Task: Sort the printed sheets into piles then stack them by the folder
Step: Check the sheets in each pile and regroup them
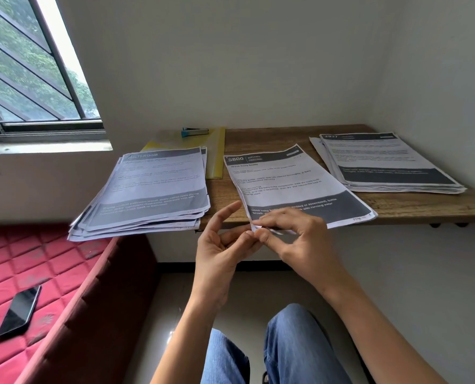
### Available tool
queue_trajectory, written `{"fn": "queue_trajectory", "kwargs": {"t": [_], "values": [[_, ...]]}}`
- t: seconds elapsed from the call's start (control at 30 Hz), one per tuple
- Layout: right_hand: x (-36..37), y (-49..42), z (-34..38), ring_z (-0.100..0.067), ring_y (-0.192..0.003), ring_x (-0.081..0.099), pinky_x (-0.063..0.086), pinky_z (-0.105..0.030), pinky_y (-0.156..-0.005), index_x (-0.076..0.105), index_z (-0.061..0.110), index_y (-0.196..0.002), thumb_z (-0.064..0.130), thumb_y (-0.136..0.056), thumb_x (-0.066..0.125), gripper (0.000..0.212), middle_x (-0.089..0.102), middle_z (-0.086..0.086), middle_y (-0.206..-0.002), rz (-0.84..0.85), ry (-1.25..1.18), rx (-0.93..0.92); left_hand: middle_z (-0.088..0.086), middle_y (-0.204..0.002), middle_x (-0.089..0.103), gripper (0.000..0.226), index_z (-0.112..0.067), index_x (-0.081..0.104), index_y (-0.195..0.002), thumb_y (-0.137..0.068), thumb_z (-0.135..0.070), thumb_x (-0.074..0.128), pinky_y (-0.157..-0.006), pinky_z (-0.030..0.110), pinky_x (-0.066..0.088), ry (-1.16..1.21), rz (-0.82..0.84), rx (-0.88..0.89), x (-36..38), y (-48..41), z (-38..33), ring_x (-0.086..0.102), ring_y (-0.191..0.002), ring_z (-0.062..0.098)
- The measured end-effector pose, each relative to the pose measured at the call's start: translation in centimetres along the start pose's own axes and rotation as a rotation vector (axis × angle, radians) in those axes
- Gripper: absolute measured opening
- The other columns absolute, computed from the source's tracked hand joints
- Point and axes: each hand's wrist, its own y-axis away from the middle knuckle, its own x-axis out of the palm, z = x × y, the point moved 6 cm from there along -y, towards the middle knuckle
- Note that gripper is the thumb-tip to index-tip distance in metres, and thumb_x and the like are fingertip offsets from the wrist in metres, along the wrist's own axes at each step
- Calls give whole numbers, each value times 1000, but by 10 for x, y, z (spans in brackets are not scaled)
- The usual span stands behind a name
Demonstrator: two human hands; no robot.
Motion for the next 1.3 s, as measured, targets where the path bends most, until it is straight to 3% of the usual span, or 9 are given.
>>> {"fn": "queue_trajectory", "kwargs": {"t": [0.23,0.4,0.7,0.87,1.1,1.3], "values": [[-2,2,-5,0,-79,68,52,-14,-75,72,18,-82,19,-81,75,3,72,12,-78,-39,-134,166,22,-91,72,43,-14,57,-123,-86,8,60,-76,30,56,-5,-10,-7,1,-1,1,71,-85,25],[-3,0,-3,0,-76,67,50,-11,-70,71,16,-83,17,-85,71,2,71,10,-77,-54,-97,145,21,-93,73,42,-16,58,-122,-86,5,62,-75,29,56,-21,-16,-24,0,-1,2,71,-85,22],[-4,-1,-1,0,-75,67,52,-15,-72,73,19,-83,17,-83,72,2,72,12,-79,-22,-68,102,23,-95,72,45,-12,56,-125,-83,3,65,-76,30,57,3,-20,-48,0,-2,2,70,-89,25],[-5,-3,-4,2,-83,68,50,-13,-80,77,21,-89,15,-77,77,14,74,13,-86,58,-130,123,23,-97,72,47,-12,55,-126,-81,-2,66,-81,32,57,9,-10,-54,1,-1,2,70,-93,28],[-5,-3,-4,0,-88,68,52,-19,-84,77,23,-94,29,-71,77,23,74,12,-90,110,-149,130,25,-96,71,46,-11,54,-125,-82,2,64,-80,32,57,30,-5,-43,1,0,0,70,-88,28],[-5,-2,-4,-1,-83,68,54,-20,-80,77,26,-88,23,-77,77,12,73,14,-84,26,-124,140,24,-95,71,48,-12,56,-124,-78,-3,68,-80,32,57,12,-11,-38,2,1,-1,70,-92,29]]}}
